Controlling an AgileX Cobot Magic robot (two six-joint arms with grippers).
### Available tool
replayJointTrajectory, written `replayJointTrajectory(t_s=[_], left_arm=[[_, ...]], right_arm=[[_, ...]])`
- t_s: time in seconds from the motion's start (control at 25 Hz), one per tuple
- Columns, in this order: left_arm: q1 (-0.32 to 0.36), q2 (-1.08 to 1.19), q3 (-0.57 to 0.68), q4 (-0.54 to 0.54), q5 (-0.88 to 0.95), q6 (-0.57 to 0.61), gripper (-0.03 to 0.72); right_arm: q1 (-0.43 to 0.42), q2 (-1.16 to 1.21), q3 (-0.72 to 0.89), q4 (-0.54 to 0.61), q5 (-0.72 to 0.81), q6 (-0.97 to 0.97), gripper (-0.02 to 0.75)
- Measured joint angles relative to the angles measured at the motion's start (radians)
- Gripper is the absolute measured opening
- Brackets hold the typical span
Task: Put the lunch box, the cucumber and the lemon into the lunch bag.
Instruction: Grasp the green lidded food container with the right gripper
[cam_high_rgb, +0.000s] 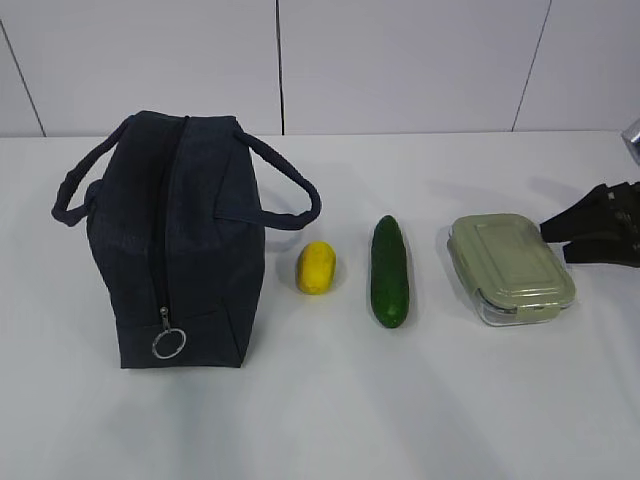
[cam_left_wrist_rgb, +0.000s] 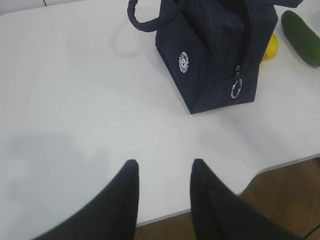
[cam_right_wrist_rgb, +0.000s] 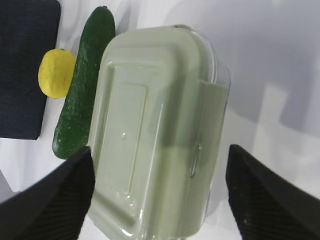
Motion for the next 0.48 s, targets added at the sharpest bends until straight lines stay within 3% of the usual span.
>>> replayJointTrajectory(t_s=[0.48], left_arm=[[0.000,0.000,0.000,0.000,0.000,0.000,0.238]], right_arm=[[0.005,0.065,0.000,0.029,-0.006,-0.047,0.615]])
